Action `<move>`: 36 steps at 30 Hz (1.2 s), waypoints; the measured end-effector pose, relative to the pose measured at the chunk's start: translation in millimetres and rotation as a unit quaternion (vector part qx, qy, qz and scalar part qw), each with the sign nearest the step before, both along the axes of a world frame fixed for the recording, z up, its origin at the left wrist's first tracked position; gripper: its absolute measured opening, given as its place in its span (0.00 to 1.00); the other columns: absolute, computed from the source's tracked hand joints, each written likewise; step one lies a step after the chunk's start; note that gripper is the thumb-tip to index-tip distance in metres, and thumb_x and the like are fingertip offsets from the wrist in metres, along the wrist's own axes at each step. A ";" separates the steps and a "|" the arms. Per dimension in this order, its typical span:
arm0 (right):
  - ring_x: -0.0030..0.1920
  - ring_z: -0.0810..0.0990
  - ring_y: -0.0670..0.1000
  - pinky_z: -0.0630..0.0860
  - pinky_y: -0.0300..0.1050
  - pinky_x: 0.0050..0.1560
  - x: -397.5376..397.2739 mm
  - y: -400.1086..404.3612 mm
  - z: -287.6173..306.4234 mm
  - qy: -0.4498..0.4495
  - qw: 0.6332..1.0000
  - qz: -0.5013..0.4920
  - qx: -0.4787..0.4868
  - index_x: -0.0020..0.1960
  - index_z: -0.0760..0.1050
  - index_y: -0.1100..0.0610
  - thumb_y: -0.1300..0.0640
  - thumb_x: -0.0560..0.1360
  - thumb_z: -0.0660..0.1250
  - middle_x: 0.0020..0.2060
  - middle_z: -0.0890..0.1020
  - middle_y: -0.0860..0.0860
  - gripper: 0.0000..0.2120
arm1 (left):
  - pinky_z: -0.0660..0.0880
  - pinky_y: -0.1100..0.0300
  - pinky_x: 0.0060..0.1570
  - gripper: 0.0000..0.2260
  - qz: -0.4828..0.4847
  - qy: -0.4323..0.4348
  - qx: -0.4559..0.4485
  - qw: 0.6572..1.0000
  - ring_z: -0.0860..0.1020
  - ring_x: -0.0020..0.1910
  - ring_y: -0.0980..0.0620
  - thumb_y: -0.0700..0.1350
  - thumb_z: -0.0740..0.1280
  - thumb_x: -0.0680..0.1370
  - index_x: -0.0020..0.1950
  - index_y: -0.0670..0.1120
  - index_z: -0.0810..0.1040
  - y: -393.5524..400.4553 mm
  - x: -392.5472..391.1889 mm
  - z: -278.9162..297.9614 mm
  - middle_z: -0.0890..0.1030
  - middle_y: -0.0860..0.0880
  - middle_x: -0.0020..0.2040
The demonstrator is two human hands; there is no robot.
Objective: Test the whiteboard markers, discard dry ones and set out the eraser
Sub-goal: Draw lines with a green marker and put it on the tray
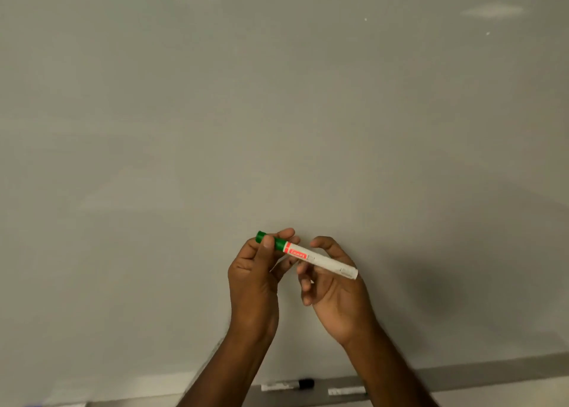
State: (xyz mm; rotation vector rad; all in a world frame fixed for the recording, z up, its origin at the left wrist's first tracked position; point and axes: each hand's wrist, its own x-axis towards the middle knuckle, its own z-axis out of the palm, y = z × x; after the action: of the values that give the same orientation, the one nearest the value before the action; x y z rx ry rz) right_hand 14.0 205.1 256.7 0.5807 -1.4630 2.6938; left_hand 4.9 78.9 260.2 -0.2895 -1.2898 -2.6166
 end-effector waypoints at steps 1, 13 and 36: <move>0.36 0.80 0.52 0.77 0.43 0.30 0.1 -7.8 3.4 0.026 1.000 -0.003 -0.002 0.52 0.82 0.53 0.58 0.69 0.73 0.41 0.83 0.59 0.12 | 0.82 0.52 0.49 0.13 0.005 0.001 0.017 1.000 0.85 0.49 0.46 0.51 0.65 0.75 0.50 0.42 0.81 -5.5 2.4 9.0 0.86 0.41 0.52; 0.31 0.80 0.49 0.78 0.41 0.31 3.8 -100.7 73.1 0.079 0.960 -0.245 -0.111 0.42 0.78 0.57 0.57 0.78 0.66 0.31 0.81 0.53 0.07 | 0.81 0.61 0.49 0.23 -0.050 0.079 0.105 0.990 0.83 0.58 0.46 0.52 0.71 0.68 0.61 0.45 0.79 -31.6 20.5 77.9 0.85 0.44 0.58; 0.28 0.75 0.50 0.71 0.41 0.27 -23.5 -107.4 105.2 0.106 0.897 -0.340 -0.262 0.47 0.72 0.59 0.48 0.78 0.61 0.29 0.75 0.54 0.13 | 0.78 0.51 0.62 0.09 0.024 0.126 0.237 0.963 0.81 0.62 0.47 0.46 0.59 0.82 0.52 0.42 0.76 -25.0 8.7 127.7 0.84 0.42 0.60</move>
State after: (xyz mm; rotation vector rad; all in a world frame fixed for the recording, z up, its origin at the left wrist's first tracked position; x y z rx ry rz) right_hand -9.4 97.7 362.0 0.2421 -0.6477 2.2087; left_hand 13.6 53.9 387.9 -0.4790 -0.5600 -2.6365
